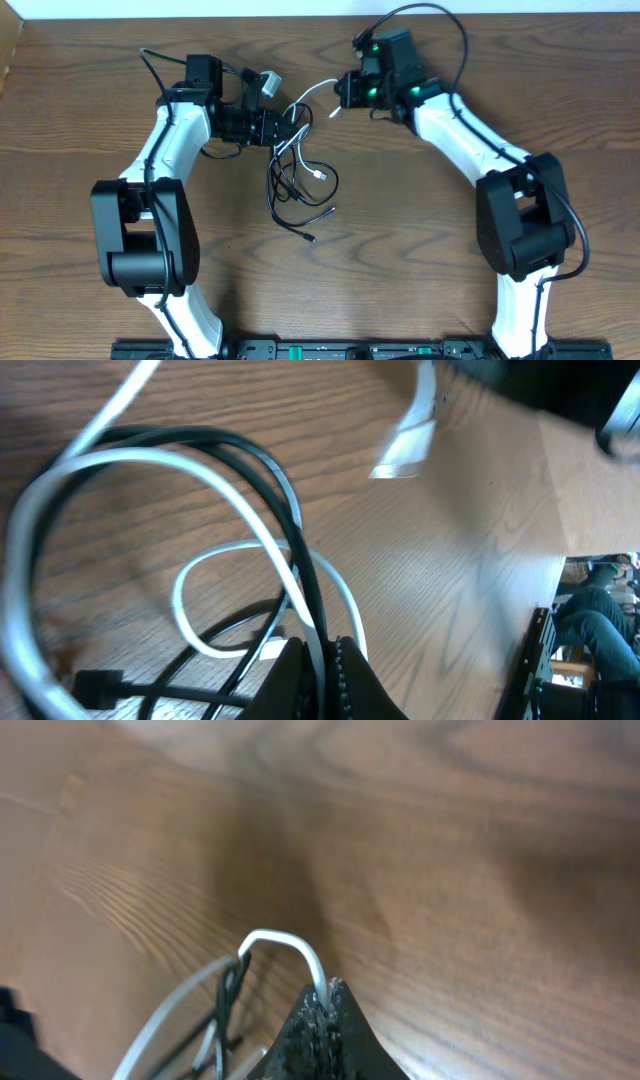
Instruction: Untangle cables
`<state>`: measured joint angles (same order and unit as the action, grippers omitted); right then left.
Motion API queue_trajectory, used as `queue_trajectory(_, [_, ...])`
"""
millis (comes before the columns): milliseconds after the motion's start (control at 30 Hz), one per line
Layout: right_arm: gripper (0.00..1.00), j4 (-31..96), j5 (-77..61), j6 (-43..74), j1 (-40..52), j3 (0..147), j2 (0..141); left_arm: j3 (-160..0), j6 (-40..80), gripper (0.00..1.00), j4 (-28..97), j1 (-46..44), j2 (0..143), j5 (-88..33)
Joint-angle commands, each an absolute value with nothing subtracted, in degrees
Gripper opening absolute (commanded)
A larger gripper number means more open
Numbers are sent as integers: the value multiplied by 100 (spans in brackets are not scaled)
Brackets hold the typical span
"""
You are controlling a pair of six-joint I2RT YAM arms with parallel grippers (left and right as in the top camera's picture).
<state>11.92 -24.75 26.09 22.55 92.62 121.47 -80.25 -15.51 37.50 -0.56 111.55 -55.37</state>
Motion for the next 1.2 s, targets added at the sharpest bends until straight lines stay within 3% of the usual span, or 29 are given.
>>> queue_trajectory(0, [1, 985, -2915, 2867, 2106, 9288, 12099, -8003, -1669, 8, 3767, -237, 11122, -5564])
queue_trajectory(500, [1, 1011, -2137, 2648, 2108, 9288, 12105, -8003, -1671, 9, 3656, -1251, 11122, -5120])
queue_trajectory(567, [1, 1011, -2134, 2648, 2108, 9288, 12105, -8003, -1671, 17, 3653, -1398, 11122, -4827])
queue_trajectory(633, [1, 1011, -2137, 2648, 2110, 9288, 12105, -8003, -1669, 57, 3640, -1542, 11122, -4584])
queue_trajectory(667, [1, 1011, -2137, 2648, 2110, 9288, 12105, -8003, -1671, 66, 3640, -1592, 11122, -4497])
queue_trajectory(733, [1, 1017, -2134, 2648, 2110, 9288, 12105, -8003, -1671, 75, 3640, -1682, 11122, -4235])
queue_trajectory(867, [1, 1116, -2134, 2650, 2115, 9288, 12105, -8005, -1664, 86, 3636, -1706, 11122, -3721])
queue_trajectory(1167, [1, 1566, -2132, 2169, 2370, 9288, 12108, -8007, -711, 86, 3415, -1387, 11122, -3011])
